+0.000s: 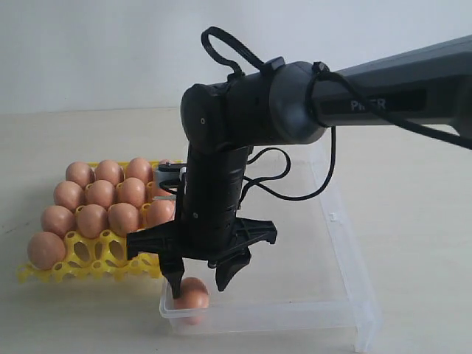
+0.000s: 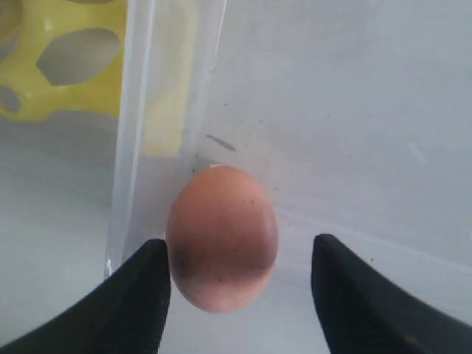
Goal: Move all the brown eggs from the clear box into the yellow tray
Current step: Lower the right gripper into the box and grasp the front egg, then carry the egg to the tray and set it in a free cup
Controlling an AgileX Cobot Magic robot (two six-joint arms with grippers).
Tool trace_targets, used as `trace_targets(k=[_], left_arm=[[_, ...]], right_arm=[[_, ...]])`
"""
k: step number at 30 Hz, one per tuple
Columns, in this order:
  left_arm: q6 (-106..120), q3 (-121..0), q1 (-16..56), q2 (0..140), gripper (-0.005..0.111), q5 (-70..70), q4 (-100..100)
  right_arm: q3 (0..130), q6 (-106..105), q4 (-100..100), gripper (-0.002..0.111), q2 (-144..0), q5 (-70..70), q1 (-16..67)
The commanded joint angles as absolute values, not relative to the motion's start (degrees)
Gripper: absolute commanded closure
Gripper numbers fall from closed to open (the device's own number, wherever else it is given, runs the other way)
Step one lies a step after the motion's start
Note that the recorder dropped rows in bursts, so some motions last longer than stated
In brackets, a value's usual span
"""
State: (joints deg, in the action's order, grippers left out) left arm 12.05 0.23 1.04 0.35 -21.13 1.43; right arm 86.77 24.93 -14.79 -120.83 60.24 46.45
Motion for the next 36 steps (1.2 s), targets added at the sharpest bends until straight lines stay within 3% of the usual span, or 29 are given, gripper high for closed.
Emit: trace_targets(k=[1, 4, 6, 11, 17, 28, 36], left_arm=[[11.7, 0.0, 1.1, 0.0, 0.107, -20.7, 1.4], [11.7, 0.0, 1.1, 0.0, 0.107, -20.7, 1.4], [11.7, 0.0, 1.1, 0.0, 0.107, -20.7, 1.4], [11.7, 0.0, 1.1, 0.0, 0.107, -20.7, 1.4], [11.6, 0.0, 1.1, 0.0, 0.107, -20.7, 1.4], [11.7, 0.0, 1.1, 0.0, 0.107, -20.7, 1.4], [11.7, 0.0, 1.1, 0.0, 0.107, -20.7, 1.4]], right_arm=[[86.6, 21.8, -14.9, 0.053, -122.6, 59.8, 46.7], [86.6, 19.4, -14.9, 0.053, -123.4, 59.5, 46.7], [86.6, 18.3, -14.8, 0.061, -123.8, 59.3, 46.7], [86.6, 17.3, -13.1, 0.108, -123.7, 59.2, 46.7], [86.6, 16.5, -6.1, 0.108, -118.0, 56.0, 46.7], [73.2, -14.5, -15.2, 0.108, -109.4, 8.1, 51.4], [70.4, -18.4, -15.5, 0.108, -113.3, -5.0, 55.0]])
